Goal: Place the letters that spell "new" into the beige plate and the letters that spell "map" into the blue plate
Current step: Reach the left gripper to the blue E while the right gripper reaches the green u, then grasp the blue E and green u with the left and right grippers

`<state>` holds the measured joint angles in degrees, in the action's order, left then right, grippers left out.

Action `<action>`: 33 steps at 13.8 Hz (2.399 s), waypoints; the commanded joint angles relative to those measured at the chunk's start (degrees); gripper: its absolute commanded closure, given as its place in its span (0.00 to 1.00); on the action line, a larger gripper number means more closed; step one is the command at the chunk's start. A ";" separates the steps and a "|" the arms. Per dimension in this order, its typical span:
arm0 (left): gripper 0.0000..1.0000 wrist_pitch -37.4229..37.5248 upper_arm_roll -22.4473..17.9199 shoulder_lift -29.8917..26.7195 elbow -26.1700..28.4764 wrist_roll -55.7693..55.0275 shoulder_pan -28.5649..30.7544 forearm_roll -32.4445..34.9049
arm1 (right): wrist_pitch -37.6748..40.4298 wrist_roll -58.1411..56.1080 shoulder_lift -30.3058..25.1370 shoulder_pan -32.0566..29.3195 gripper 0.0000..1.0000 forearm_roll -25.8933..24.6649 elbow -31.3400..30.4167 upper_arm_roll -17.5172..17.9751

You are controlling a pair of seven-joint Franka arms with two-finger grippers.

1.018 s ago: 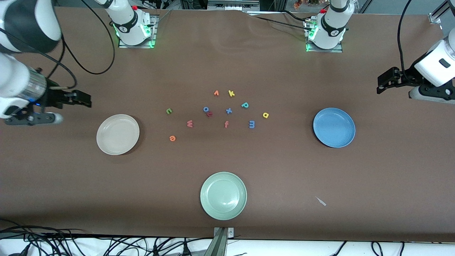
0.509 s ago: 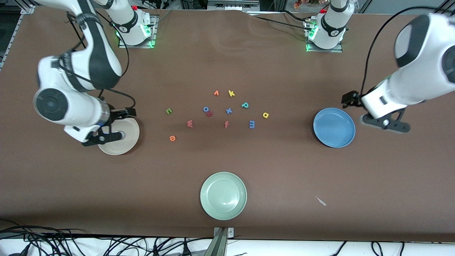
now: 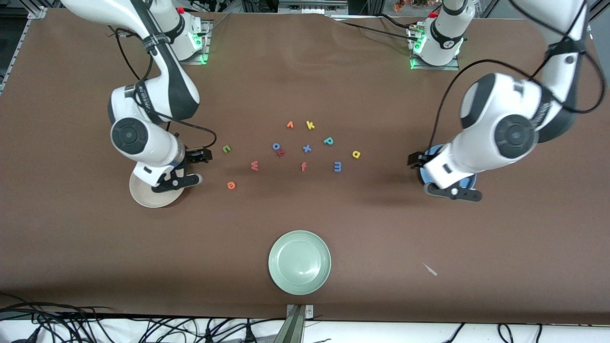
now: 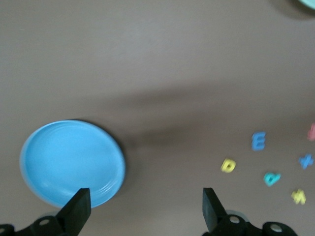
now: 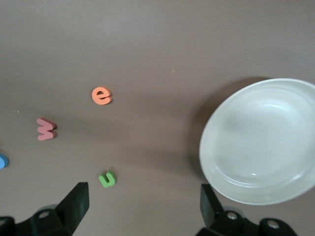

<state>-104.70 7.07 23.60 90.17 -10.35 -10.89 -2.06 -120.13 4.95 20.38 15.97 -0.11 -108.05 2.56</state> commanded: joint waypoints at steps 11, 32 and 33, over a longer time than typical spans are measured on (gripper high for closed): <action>0.00 -18.87 -0.75 16.65 -2.20 -18.21 -13.98 -1.98 | -31.64 0.41 -4.82 0.11 0.00 -0.24 -27.46 5.53; 0.32 -19.32 -0.48 21.14 0.62 -19.71 -20.22 -1.98 | -43.07 -3.54 1.41 0.99 0.15 -0.41 -28.79 6.14; 0.65 -19.32 -0.48 21.05 0.53 -19.80 -20.14 -1.98 | -43.08 -3.63 1.42 0.99 0.20 -0.41 -28.79 6.06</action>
<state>-124.10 7.30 45.04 90.69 -30.22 -30.34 -3.43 -161.65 2.26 21.03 16.84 -0.29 -136.86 8.75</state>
